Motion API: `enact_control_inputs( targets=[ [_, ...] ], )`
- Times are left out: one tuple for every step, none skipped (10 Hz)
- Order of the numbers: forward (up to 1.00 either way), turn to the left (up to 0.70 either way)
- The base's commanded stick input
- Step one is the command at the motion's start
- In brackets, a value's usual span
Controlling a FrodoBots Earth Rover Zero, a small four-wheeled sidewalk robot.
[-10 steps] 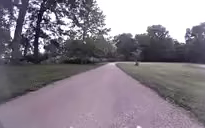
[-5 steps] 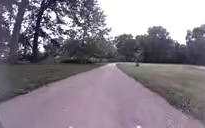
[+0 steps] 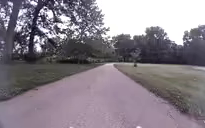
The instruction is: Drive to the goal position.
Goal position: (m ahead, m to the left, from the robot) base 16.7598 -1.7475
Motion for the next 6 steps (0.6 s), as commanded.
enact_control_inputs(
  targets=[
    [0.70, -0.01],
    [0.70, -0.01],
    [0.70, -0.01],
    [0.70, -0.01],
    [0.70, -0.01],
    [0.70, -0.01]
  ],
)
